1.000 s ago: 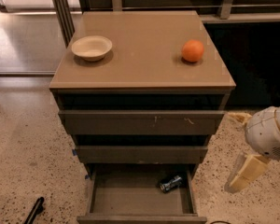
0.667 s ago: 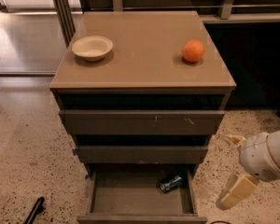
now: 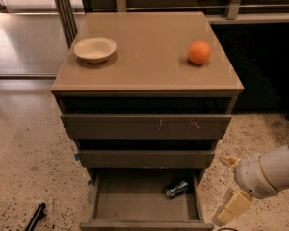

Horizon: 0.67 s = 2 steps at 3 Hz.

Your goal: Pick pepsi can from bottom drawer and place on counter

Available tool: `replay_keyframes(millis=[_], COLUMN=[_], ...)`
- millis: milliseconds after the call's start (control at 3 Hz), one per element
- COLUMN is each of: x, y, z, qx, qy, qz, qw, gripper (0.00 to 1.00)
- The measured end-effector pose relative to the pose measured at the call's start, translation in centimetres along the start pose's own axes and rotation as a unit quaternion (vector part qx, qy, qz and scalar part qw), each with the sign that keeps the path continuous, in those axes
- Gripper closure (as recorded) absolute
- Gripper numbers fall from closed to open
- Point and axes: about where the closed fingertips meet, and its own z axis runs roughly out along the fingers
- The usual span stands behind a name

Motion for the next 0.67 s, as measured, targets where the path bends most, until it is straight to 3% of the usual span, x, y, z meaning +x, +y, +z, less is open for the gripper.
replay_keyframes(millis=[333,667], x=[-0.6,0.1], y=[0.7,-1.1], z=[0.0,-1.2], qx=[0.044,0.133], qy=[0.041,0.082], qz=[-0.046,-0.126], qw=[0.9971,0.9796], gripper=[0.00,0.00])
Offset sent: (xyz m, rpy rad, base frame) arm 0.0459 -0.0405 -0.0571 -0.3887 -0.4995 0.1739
